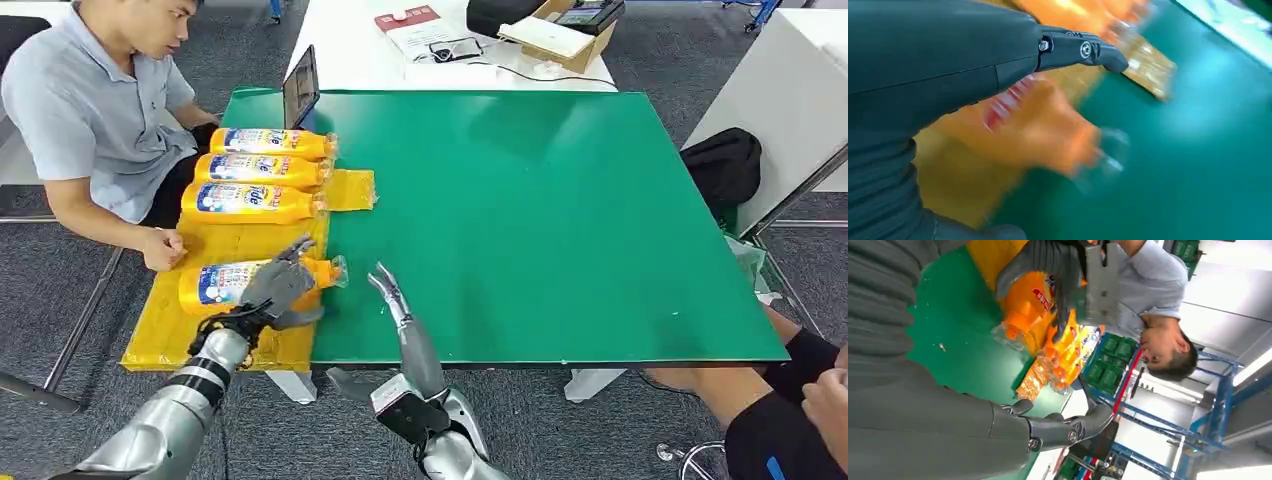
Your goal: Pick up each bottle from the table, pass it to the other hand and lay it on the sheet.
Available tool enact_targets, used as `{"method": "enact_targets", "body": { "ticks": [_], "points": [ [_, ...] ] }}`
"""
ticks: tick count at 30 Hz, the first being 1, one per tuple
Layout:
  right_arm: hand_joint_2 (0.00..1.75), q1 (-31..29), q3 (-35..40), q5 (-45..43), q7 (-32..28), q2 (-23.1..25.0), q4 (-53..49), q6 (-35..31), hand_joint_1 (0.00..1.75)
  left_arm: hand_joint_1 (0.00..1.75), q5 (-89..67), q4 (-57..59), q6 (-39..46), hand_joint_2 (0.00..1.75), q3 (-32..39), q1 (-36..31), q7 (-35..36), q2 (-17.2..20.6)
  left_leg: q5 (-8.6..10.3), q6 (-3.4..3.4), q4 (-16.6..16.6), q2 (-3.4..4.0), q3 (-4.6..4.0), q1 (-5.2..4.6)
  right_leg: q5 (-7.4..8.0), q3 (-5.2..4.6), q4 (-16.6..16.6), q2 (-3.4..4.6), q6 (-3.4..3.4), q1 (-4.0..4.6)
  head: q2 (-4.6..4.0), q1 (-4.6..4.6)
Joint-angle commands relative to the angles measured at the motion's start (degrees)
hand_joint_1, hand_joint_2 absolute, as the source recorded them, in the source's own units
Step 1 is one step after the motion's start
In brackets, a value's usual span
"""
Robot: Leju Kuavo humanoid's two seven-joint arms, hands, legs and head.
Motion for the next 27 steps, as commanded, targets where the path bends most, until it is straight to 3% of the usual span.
{"method": "enact_targets", "body": {
  "ticks": [1,6,11,14,19,22,27],
  "points": [
    [1.75,-2.04,-1.14,-0.14,0.04,-0.86,5.22,-0.19,0.0,0.0,13.48,-18.48,-7.13,1.75,-0.86,9.15,0.8,-4.71,-0.08,-0.05,-0.07,0.12,0.15,0.02,-0.04,0.11,-0.07,0.12,-0.1,0.03,0.0,0.02],
    [1.75,-1.9,-1.32,-0.07,0.04,-0.88,5.1,-0.29,0.0,0.0,16.9,-22.1,-7.74,1.75,-1.07,10.23,1.0,-5.11,-0.1,-0.03,0.02,0.13,-0.06,0.06,-0.06,-0.1,0.0,0.08,-0.08,0.07,0.0,0.0],
    [1.75,-0.09,-2.07,0.11,0.04,-0.87,2.04,-1.51,0.0,0.0,31.23,-40.55,-4.81,1.75,0.69,15.46,0.36,-9.59,-0.07,-0.02,0.05,0.1,-0.4,0.07,-0.04,-0.44,0.02,0.03,-0.05,0.08,0.0,0.02],
    [1.75,0.83,-1.26,0.0,0.04,-1.31,-1.74,-5.53,0.0,0.0,40.64,-48.43,-3.15,1.75,0.47,18.12,1.72,-11.78,-0.2,-0.02,0.19,0.08,-0.46,0.09,-0.16,-0.47,0.11,0.02,-0.07,0.1,0.0,0.0],
    [1.75,6.15,-3.33,-0.51,0.04,-3.29,-15.29,-15.06,0.0,0.0,56.36,-53.55,1.24,1.75,-3.54,24.81,0.99,-10.25,-0.16,-0.02,0.05,0.18,-0.44,0.04,-0.1,-0.5,0.02,0.11,-0.07,0.04,0.0,0.0],
    [1.75,12.05,-10.53,3.9,0.04,-1.9,-22.96,-15.06,0.0,0.0,58.74,-57.46,2.07,1.75,-5.55,29.89,-0.22,-9.1,-0.21,-0.04,0.0,0.06,-0.36,0.02,-0.19,-0.41,-0.01,-0.01,-0.08,0.03,0.0,0.0],
    [1.75,12.05,-10.53,3.9,0.04,-1.9,-22.96,-15.06,0.0,0.0,58.74,-57.46,2.07,1.75,-5.55,29.89,-0.22,-9.1,-0.14,-0.03,0.01,0.09,-0.59,0.02,-0.11,-0.66,0.01,0.02,-0.07,0.02,0.0,0.0]
  ]
}}
